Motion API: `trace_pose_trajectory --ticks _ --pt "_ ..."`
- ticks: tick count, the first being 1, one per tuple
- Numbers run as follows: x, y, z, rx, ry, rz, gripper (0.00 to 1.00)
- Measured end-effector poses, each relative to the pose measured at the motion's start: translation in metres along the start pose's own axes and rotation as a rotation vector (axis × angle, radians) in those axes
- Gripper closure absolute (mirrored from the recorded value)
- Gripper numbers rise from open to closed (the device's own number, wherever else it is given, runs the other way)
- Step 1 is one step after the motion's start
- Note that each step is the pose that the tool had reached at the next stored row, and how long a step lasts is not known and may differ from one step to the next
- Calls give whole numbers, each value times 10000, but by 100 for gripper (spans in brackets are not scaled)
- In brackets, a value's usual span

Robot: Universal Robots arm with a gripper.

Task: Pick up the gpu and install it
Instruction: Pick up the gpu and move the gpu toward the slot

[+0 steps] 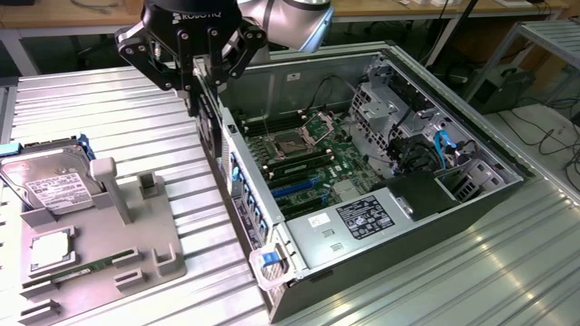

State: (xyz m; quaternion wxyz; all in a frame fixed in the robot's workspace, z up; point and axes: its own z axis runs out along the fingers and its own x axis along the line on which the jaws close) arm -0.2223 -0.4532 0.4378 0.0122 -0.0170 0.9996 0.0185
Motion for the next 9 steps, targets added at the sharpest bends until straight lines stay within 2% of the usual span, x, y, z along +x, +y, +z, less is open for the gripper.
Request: trace_pose_trajectory --ticks 9 --pt "-42 -2 1 0 0 1 73"
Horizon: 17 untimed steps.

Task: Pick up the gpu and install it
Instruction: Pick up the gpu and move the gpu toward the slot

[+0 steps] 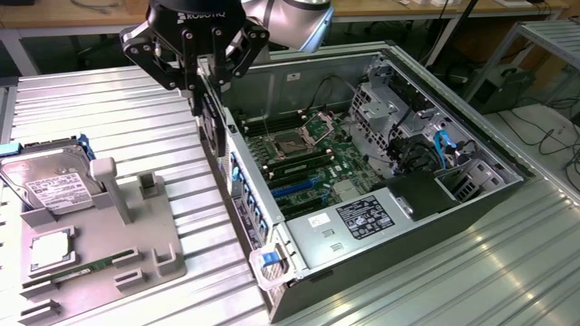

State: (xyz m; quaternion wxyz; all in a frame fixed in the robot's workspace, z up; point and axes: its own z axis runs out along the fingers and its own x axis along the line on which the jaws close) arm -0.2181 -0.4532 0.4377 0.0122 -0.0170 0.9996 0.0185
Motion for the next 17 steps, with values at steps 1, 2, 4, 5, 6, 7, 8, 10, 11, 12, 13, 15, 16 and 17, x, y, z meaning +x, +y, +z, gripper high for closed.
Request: trace_pose_trajectory --ticks 1,2,4,5,6,7,8,10,11,12,13,15,16,17 --pt "-4 0 0 1 0 0 73" --pt "-9 0 0 1 1 -1 73" --pt "-21 -1 0 1 0 -1 73" --pt "-26 -1 0 1 0 -1 73" --pt "-32 -1 0 1 0 -1 73" --pt "-37 -1 1 -1 -1 0 73" --pt "-42 -1 1 -1 -1 0 73" --pt "-53 -2 1 1 1 -1 73" --pt "-58 -2 1 0 0 -1 73" --pt "-63 -2 2 0 0 -1 73" --pt "-68 -2 2 0 0 -1 73" --pt "-79 -3 2 0 0 0 73" --pt "-84 -3 2 0 0 -1 73" --pt "-87 -3 2 0 0 -1 73"
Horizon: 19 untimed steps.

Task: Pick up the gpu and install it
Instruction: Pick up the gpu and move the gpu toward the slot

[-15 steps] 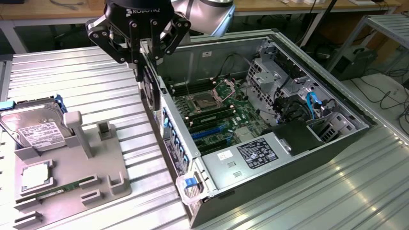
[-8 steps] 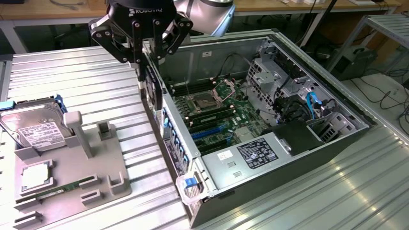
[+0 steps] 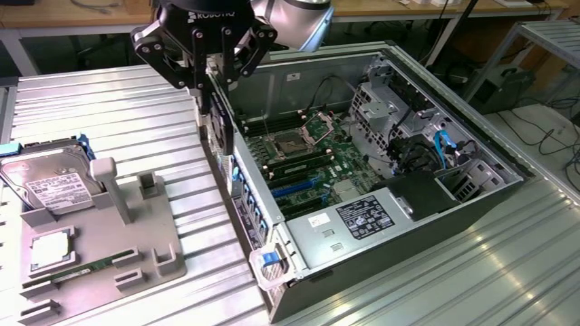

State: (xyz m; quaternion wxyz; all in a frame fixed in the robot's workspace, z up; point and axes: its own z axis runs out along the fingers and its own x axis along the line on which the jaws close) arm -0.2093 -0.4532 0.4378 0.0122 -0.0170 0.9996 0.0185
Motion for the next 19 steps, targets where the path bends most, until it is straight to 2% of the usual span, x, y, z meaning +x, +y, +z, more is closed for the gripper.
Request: trace_pose_trajectory --ticks 19 --pt "-102 -3 2 0 0 0 73"
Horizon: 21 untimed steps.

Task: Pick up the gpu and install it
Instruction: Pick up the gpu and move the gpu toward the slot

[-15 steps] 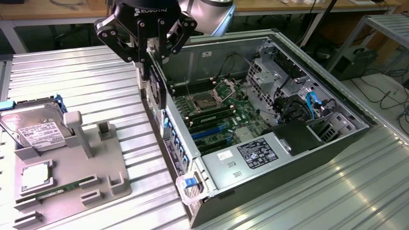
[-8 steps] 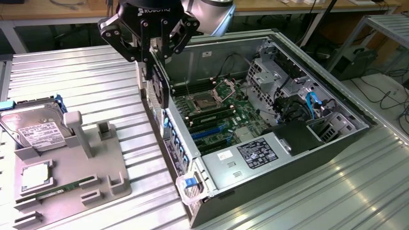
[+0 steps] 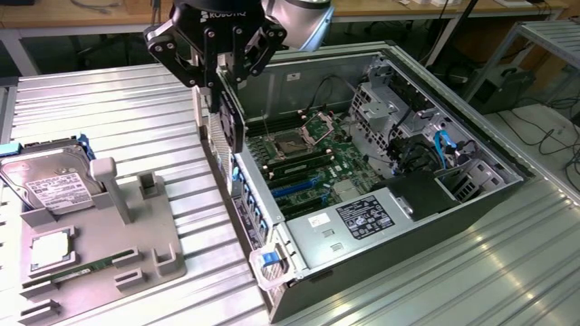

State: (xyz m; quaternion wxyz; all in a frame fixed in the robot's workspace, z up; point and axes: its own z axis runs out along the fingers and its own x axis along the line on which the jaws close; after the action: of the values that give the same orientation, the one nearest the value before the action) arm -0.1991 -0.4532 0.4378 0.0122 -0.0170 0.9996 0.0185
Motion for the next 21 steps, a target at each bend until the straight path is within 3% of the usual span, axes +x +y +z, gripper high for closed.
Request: trace_pose_trajectory --ticks 21 --pt "-133 -5 3 0 0 -1 73"
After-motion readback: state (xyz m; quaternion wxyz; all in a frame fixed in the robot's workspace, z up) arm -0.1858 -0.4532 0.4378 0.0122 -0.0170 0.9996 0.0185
